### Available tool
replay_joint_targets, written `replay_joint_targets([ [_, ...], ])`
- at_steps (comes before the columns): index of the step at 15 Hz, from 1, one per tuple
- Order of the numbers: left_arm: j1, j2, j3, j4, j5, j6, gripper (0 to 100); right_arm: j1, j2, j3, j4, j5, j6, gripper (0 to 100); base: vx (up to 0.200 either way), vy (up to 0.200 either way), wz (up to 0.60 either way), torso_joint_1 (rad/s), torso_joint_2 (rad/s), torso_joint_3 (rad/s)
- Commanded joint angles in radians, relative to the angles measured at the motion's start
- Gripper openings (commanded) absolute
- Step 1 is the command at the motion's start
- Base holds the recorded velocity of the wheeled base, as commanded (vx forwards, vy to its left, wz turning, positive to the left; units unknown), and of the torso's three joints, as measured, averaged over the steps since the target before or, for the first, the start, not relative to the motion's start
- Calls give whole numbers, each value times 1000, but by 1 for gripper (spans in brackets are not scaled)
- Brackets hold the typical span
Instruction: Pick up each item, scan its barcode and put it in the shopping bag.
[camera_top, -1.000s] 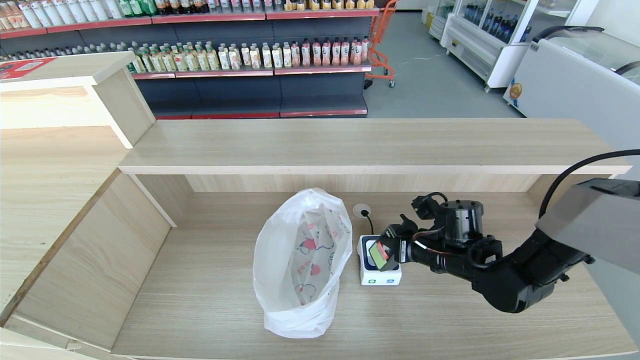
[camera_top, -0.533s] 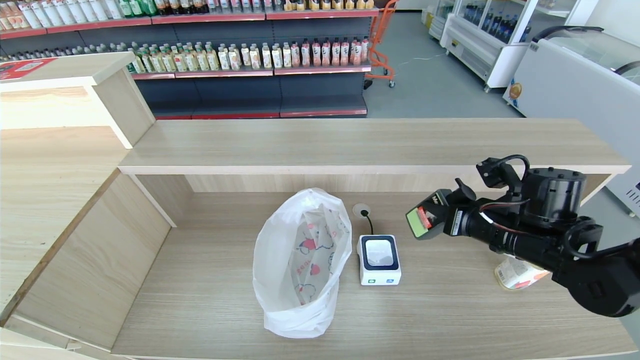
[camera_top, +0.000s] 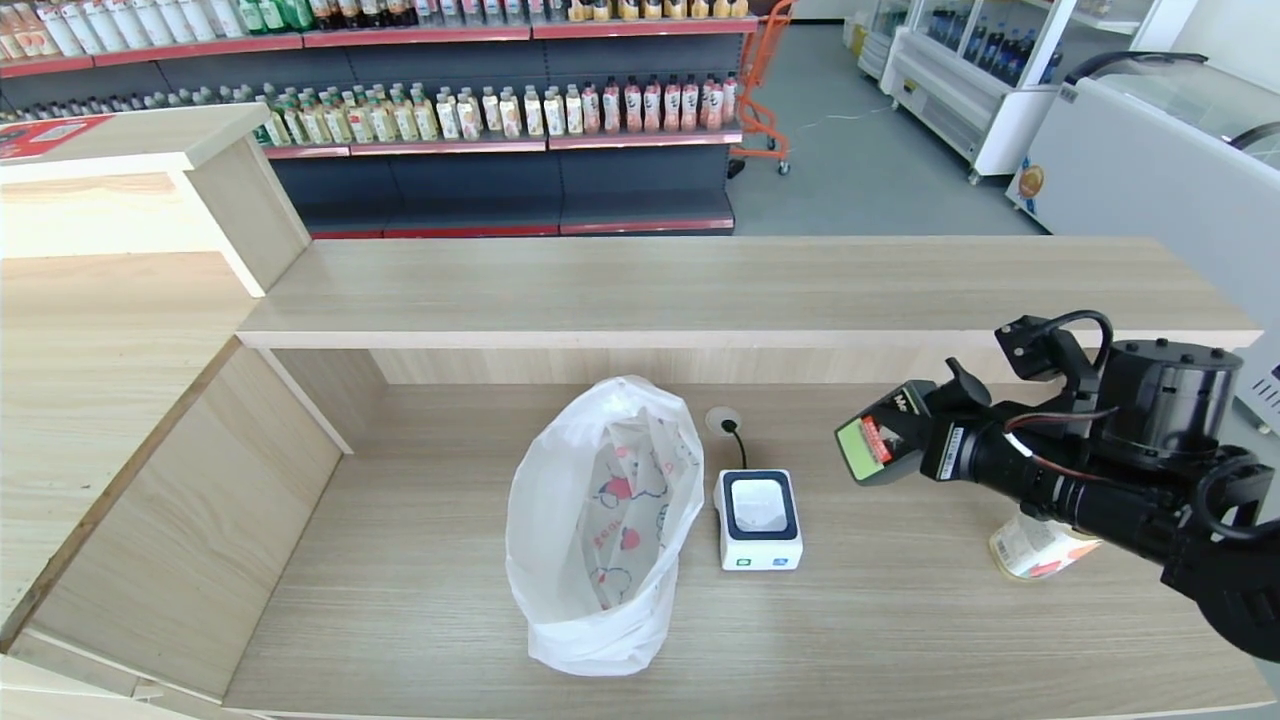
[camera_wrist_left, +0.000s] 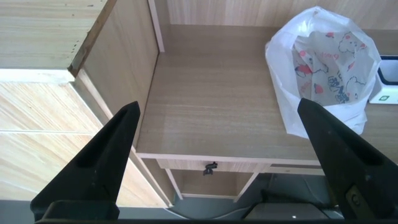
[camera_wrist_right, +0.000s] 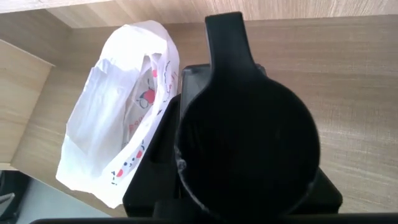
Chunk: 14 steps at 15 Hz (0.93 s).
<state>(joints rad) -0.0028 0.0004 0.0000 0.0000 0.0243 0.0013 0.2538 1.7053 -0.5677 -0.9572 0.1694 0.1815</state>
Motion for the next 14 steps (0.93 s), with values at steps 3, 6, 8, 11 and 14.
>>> replay_joint_targets([
  [3, 0, 0, 0, 0, 0, 0, 100, 1, 13, 11, 2, -1, 32, 0, -67, 0, 0, 2, 4, 1],
  [6, 0, 0, 0, 0, 0, 0, 100, 2, 23, 14, 2, 1, 50, 0, 0, 0, 0, 0, 0, 0],
  [8, 0, 0, 0, 0, 0, 0, 100, 10, 30, 8, 2, 2, 73, 0, 0, 100, 0, 9, 6, -1],
  [11, 0, 0, 0, 0, 0, -1, 100, 53, 43, -14, 5, 6, 118, 0, 0, 133, 0, -8, 0, 5],
  [14, 0, 0, -2, 0, 0, -1, 100, 99, 116, -63, 5, 1, 121, 0, 0, 0, 0, 0, 0, 0],
])
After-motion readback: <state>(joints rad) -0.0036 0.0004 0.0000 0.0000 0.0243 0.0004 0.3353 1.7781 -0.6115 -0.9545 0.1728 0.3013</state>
